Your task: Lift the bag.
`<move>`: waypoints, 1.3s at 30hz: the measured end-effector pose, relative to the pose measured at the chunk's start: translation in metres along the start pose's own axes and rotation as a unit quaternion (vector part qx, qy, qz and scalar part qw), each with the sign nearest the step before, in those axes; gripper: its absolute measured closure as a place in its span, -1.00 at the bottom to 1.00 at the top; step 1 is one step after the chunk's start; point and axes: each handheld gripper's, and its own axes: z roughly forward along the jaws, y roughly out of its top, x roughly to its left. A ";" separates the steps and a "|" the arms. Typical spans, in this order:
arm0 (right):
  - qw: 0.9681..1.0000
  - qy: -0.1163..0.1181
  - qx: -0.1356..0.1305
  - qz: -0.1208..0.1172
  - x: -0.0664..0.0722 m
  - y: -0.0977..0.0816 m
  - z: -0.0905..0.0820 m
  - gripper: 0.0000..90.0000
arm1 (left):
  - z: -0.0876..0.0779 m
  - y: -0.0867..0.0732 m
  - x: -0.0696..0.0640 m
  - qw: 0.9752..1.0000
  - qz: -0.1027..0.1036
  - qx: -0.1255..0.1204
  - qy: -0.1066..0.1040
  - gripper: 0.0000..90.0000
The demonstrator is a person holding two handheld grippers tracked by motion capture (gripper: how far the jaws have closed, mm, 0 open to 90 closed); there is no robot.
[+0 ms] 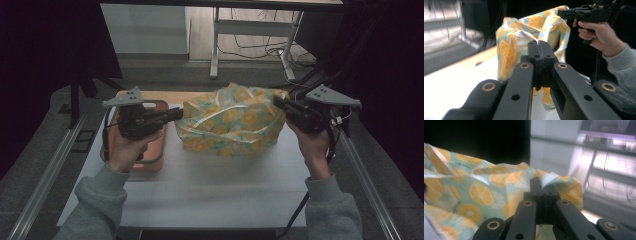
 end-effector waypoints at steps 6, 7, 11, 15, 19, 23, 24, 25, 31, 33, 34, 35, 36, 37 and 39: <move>0.996 -0.017 0.091 0.013 -0.017 -0.056 0.042 0.99 | 0.045 -0.039 0.029 0.996 -0.040 0.074 0.009 0.97; 0.995 -0.017 0.099 0.020 -0.020 -0.066 0.047 0.99 | 0.051 -0.045 0.032 0.995 -0.042 0.084 0.013 0.97; 0.991 -0.012 0.124 0.046 -0.028 -0.098 0.062 0.99 | 0.071 -0.063 0.039 0.992 -0.048 0.117 0.019 0.97; 0.989 -0.003 0.133 0.059 -0.031 -0.113 0.066 0.98 | 0.080 -0.070 0.039 0.990 -0.044 0.129 0.024 0.96; 0.991 0.025 0.114 0.059 -0.031 -0.111 0.061 0.81 | 0.079 -0.069 0.035 0.991 -0.023 0.122 0.043 0.48; 0.995 0.033 0.084 0.040 -0.026 -0.101 0.049 0.16 | 0.068 -0.067 0.026 0.990 0.013 0.117 0.077 -0.42; 0.996 0.029 0.074 0.035 -0.024 -0.099 0.044 0.03 | 0.063 -0.066 0.024 0.989 0.020 0.116 0.084 -0.50; 0.997 0.028 0.066 0.030 -0.022 -0.097 0.038 -0.06 | 0.058 -0.067 0.022 0.989 0.027 0.114 0.090 -0.52; 0.997 0.053 0.039 0.028 -0.013 -0.099 0.001 -0.19 | 0.024 -0.079 0.011 0.986 0.036 0.119 0.112 -0.52; 0.997 0.063 0.048 0.018 -0.006 -0.104 -0.007 -0.19 | 0.013 -0.089 0.006 0.985 0.035 0.123 0.113 -0.51; 0.996 0.072 0.054 0.013 -0.001 -0.108 -0.011 -0.16 | 0.010 -0.093 0.004 0.985 0.034 0.125 0.113 -0.50; 0.995 0.079 0.058 0.010 0.001 -0.110 -0.013 -0.15 | 0.007 -0.097 0.002 0.984 0.034 0.130 0.113 -0.49; 0.995 0.083 0.063 0.006 0.004 -0.114 -0.015 -0.15 | 0.003 -0.103 0.001 0.984 0.030 0.134 0.111 -0.48; 0.994 0.087 0.068 -0.001 0.007 -0.120 -0.016 -0.15 | 0.001 -0.106 0.000 0.984 0.027 0.139 0.109 -0.48; 0.993 0.094 0.076 -0.005 0.011 -0.128 -0.017 -0.13 | -0.005 -0.115 -0.001 0.983 0.021 0.146 0.110 -0.48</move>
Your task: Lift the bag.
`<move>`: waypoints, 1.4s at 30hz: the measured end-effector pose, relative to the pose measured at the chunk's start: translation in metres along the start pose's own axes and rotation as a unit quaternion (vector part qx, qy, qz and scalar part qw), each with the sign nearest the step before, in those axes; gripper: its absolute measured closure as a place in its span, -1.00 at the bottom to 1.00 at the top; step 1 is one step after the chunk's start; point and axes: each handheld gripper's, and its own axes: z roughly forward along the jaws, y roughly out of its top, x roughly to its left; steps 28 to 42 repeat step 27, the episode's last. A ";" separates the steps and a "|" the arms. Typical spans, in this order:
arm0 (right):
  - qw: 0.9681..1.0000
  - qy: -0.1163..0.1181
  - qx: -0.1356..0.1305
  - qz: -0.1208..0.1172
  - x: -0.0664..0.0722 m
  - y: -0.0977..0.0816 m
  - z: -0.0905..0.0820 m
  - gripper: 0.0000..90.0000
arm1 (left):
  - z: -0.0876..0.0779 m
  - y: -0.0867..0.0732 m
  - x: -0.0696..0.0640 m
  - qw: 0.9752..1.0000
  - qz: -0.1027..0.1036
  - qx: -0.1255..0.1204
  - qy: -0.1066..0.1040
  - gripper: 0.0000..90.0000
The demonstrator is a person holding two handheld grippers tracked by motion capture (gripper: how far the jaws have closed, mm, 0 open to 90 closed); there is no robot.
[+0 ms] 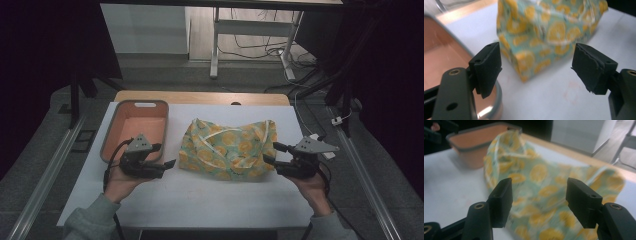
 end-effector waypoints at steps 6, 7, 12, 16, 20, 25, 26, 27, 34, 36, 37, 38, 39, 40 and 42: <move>1.000 -0.001 0.018 0.005 0.003 -0.029 0.004 -0.11 | -0.005 -0.027 -0.001 1.000 -0.018 0.006 0.008 -0.47; 1.000 -0.001 0.023 0.007 0.003 -0.033 0.004 -0.11 | -0.005 -0.031 -0.002 1.000 -0.022 0.008 0.009 -0.47; 1.000 0.001 0.030 0.008 0.003 -0.045 0.005 -0.10 | -0.004 -0.045 -0.004 0.999 -0.030 0.017 0.001 -0.47; 1.000 -0.002 0.028 0.009 0.003 -0.047 0.004 -0.09 | -0.004 -0.047 -0.001 0.999 -0.035 0.015 0.001 -0.46; 1.000 -0.004 0.029 0.008 0.003 -0.046 0.005 -0.09 | -0.003 -0.048 0.000 0.999 -0.035 0.015 0.004 -0.46; 1.000 -0.004 0.031 0.006 0.003 -0.047 0.006 -0.09 | -0.001 -0.048 0.000 0.999 -0.034 0.017 0.006 -0.46; 0.999 -0.004 0.031 0.006 0.004 -0.047 0.006 -0.09 | -0.001 -0.048 0.000 0.999 -0.034 0.017 0.006 -0.47; 1.000 -0.003 0.031 0.006 0.004 -0.048 0.006 -0.09 | -0.001 -0.048 0.000 0.999 -0.033 0.017 0.006 -0.47; 1.000 -0.003 0.031 0.006 0.004 -0.048 0.006 -0.09 | -0.001 -0.048 0.000 0.999 -0.033 0.017 0.006 -0.47; 1.000 -0.003 0.031 0.006 0.004 -0.048 0.006 -0.09 | -0.001 -0.048 0.000 0.999 -0.033 0.017 0.006 -0.47; 1.000 -0.003 0.031 0.006 0.004 -0.048 0.006 -0.09 | -0.001 -0.048 0.000 0.999 -0.033 0.017 0.006 -0.47; 1.000 -0.003 0.031 0.006 0.004 -0.048 0.006 -0.09 | -0.001 -0.048 0.000 0.999 -0.033 0.017 0.006 -0.47; 1.000 -0.003 0.031 0.006 0.004 -0.048 0.006 -0.09 | -0.001 -0.048 0.000 0.999 -0.033 0.017 0.006 -0.47; 1.000 -0.003 0.031 0.006 0.004 -0.048 0.006 -0.09 | -0.001 -0.048 0.000 0.999 -0.033 0.017 0.006 -0.47; 1.000 -0.003 0.031 0.006 0.004 -0.048 0.006 -0.09 | -0.001 -0.048 0.000 0.999 -0.033 0.017 0.006 -0.47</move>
